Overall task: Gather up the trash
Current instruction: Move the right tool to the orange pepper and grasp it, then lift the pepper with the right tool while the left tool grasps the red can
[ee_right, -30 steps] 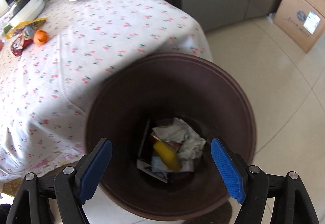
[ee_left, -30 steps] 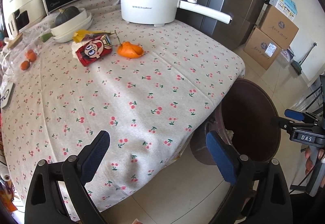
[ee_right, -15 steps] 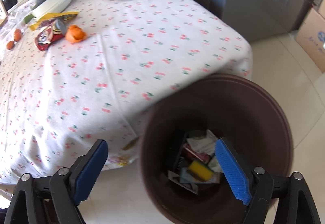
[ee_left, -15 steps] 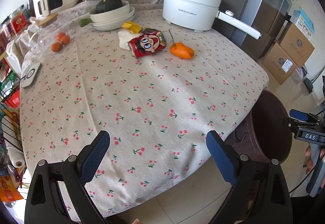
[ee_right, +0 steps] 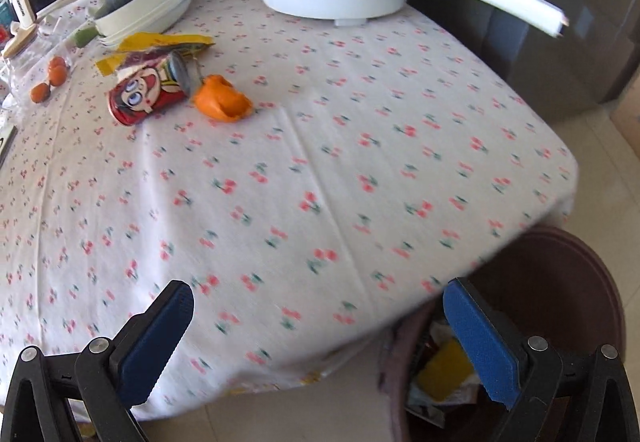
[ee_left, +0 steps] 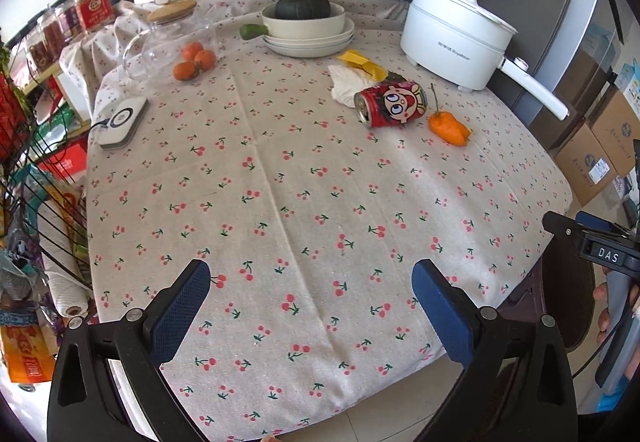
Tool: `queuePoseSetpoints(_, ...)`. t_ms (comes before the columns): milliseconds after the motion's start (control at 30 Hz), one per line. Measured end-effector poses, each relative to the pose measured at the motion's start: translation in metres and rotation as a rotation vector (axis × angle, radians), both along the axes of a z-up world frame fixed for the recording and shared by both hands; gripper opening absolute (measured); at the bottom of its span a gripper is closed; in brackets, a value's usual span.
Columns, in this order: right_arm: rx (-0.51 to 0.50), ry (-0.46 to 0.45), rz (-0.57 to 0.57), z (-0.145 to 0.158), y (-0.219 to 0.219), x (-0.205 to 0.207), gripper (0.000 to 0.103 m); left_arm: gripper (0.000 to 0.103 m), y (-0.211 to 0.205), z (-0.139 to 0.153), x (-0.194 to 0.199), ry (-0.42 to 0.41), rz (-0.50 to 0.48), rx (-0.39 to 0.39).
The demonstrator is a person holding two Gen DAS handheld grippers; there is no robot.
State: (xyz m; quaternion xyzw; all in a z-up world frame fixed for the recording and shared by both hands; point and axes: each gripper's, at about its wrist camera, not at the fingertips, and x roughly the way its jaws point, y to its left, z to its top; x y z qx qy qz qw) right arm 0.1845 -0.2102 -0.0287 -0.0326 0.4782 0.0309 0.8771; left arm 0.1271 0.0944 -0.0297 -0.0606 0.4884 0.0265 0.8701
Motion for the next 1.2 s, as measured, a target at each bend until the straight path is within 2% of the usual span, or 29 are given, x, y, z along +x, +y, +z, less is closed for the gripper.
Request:
queuePoseSetpoints(200,0.013,-0.003,0.068,-0.011,0.038,0.050,0.103,0.102,0.023,-0.002,0.017,0.002,0.048,0.013)
queuePoseSetpoints(333,0.002,-0.005,0.074,-0.027,0.053,0.085,0.102,0.102,0.035,-0.009,0.030,0.006,0.078,0.031)
queuePoseSetpoints(467,-0.022,-0.002,0.077,-0.047,0.065,0.115,0.102,0.102,0.046,-0.015,0.040,0.016,0.116,0.010)
queuePoseSetpoints(633,-0.055,-0.013,0.099,-0.063,0.079,0.137,0.099,0.102,0.053,-0.018,0.050,0.024,0.138,-0.021)
queuePoseSetpoints(800,-0.038,-0.038,0.117,-0.063,0.092,0.149,0.096,0.102,0.056,-0.020,0.053,0.032,0.155,-0.031)
queuePoseSetpoints(867,-0.044,-0.048,0.133,-0.061,0.098,0.153,0.088,0.102,0.056,-0.021,0.054,0.035,0.157,-0.038)
queuePoseSetpoints(967,-0.067,-0.062,0.147,-0.058,0.106,0.155,0.071,0.102,0.055,-0.021,0.054,0.033,0.152,-0.034)
queuePoseSetpoints(1033,-0.083,-0.064,0.155,-0.056,0.109,0.155,0.052,0.102,0.052,-0.020,0.053,0.030,0.141,-0.031)
queuePoseSetpoints(1067,-0.087,-0.059,0.161,-0.056,0.110,0.154,0.048,0.102,0.051,-0.019,0.053,0.026,0.131,-0.026)
queuePoseSetpoints(1133,-0.100,-0.047,0.167,-0.055,0.110,0.151,0.031,0.102,0.047,-0.016,0.050,0.012,0.120,-0.003)
queuePoseSetpoints(1200,-0.094,-0.035,0.157,-0.052,0.105,0.146,0.025,0.102,0.045,-0.013,0.048,0.002,0.102,0.013)
